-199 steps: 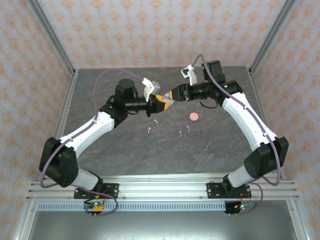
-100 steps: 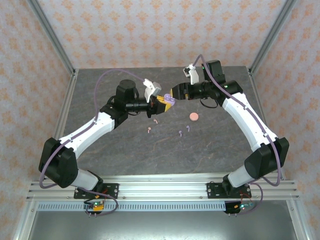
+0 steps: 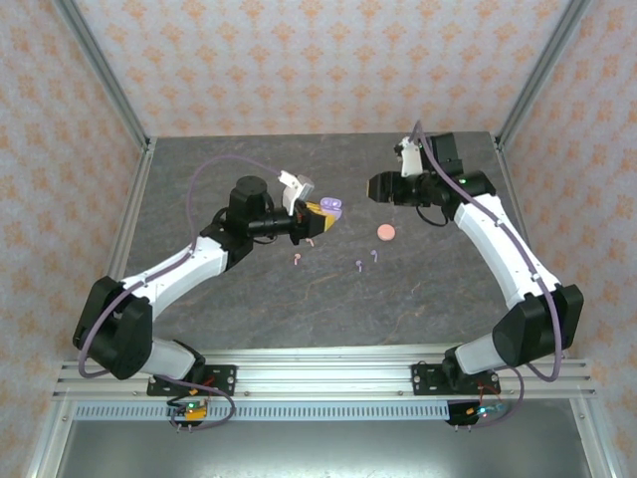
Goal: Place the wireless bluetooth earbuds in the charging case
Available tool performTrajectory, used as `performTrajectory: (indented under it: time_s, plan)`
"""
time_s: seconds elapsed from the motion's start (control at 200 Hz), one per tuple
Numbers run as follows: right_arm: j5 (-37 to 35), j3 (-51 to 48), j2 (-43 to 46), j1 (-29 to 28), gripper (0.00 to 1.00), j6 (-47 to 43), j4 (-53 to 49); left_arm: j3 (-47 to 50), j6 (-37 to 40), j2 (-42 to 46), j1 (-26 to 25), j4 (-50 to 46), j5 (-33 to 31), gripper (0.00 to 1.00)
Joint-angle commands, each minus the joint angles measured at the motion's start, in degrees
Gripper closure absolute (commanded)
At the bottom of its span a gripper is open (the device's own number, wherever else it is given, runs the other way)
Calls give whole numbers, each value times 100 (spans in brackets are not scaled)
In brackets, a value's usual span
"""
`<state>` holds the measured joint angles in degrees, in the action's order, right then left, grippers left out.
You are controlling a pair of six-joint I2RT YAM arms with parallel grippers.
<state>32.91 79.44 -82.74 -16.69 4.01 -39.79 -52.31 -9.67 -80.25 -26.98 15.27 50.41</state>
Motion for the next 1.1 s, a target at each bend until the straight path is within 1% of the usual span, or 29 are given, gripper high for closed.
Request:
performTrajectory:
  time_s: [0.0,0.13,0.31,0.496,0.586,0.711,0.771,1.096]
  plan:
    - [-300,-364,-71,-15,44,56,-332,167,-241,364,-32,535,-184,98]
    - [-293,-884,-158,-27,47,208,-319,328,-258,602,-97,416,-383,98]
    - [-411,-1587,-270,-36,56,556,-32,519,-281,852,-160,359,-558,98]
    - [-364,-1999,-582,-95,63,723,356,615,-220,973,-187,225,-673,98]
    - [-383,-2046,-781,-138,65,814,549,618,-202,990,-194,153,-682,98]
    - [-440,-2056,-1004,-166,66,921,876,601,-200,1009,-199,122,-698,98]
    - [-577,-2031,-1112,-172,66,975,967,593,-210,1005,-198,102,-706,98]
    - [-1141,-1682,-1640,-316,67,1124,817,578,-211,965,-200,48,-726,98]
